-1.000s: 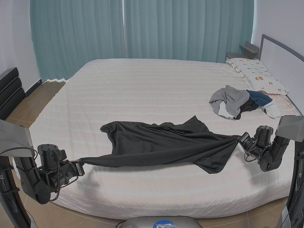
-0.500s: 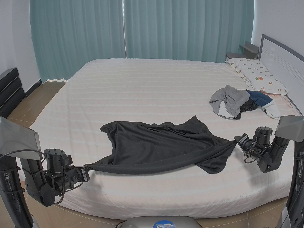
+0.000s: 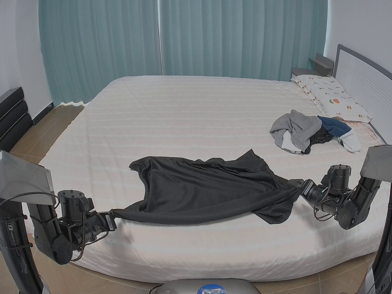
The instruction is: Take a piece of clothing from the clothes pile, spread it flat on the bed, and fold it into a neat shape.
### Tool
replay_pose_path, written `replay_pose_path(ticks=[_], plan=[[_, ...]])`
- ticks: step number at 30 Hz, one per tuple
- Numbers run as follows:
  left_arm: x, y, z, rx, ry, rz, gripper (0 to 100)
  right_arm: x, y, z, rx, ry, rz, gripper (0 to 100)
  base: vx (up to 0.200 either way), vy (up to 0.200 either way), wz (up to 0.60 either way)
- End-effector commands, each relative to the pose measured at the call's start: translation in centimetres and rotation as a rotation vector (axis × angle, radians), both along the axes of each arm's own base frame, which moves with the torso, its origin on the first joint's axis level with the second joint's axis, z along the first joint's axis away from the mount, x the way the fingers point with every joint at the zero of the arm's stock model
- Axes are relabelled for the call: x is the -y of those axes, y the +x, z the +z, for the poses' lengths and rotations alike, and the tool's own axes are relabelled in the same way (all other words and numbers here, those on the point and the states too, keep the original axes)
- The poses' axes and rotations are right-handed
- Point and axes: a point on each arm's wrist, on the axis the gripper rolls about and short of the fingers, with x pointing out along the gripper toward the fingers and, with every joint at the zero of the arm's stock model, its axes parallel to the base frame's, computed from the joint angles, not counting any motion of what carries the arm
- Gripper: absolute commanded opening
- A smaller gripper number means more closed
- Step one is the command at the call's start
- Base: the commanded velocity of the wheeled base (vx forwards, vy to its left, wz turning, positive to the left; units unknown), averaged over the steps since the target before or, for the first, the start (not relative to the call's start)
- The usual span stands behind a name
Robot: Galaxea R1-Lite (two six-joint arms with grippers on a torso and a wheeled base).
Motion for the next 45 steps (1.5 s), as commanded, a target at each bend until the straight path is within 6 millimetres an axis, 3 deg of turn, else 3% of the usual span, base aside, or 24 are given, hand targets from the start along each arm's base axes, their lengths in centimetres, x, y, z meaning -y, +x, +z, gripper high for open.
replay_pose_path(ticks=[1, 5, 6, 9, 16, 28, 29, 37, 45], plan=[[0.1, 0.2, 0.0, 0.003, -0.008, 0.002, 0, -1.7, -1.5, 1.8, -0.03, -0.034, 0.073, 100, 0.0, 0.0, 0.0], [0.1, 0.2, 0.1, 0.011, -0.01, 0.006, 0, -1.4, -3.5, 1.7, -0.093, -0.025, 0.077, 100, 0.0, 0.0, 0.0], [0.1, 0.2, 0.2, 0.012, -0.009, 0.003, 0, -1.4, -5.1, 0.5, -0.158, -0.012, 0.131, 100, 0.0, 0.0, 0.0], [0.2, 0.2, 0.2, 0.012, -0.009, 0.002, 0, -1.5, -5.7, -0.4, -0.197, 0.041, 0.191, 100, 0.0, 0.0, 0.0], [0.2, 0.2, 0.2, 0.014, -0.01, 0.004, 0, -2.4, -5.2, -3.7, -0.26, 0.018, 0.221, 100, 0.0, 0.0, 0.0], [0.2, 0.2, 0.1, 0.008, -0.009, 0.001, 0, -3.2, -2.5, -5.3, -0.207, -0.015, 0.175, 100, 0.0, 0.0, 0.0], [0.3, 0.2, 0.1, 0.008, -0.009, -0.001, 0, -3.3, -2.4, -5.3, -0.203, -0.015, 0.173, 0, 0.0, 0.0, 0.0], [0.4, 0.2, 0.0, 0.006, -0.014, -0.001, 0, -3.3, -3.6, -4.7, -0.188, 0.002, 0.165, 0, 0.0, 0.0, 0.0], [0.1, -0.2, 1.1, 0.039, -0.016, 0.005, 0, -0.9, -8.2, -0.1, -0.123, -0.03, 0.186, 0, 0.0, 0.0, 0.0]])
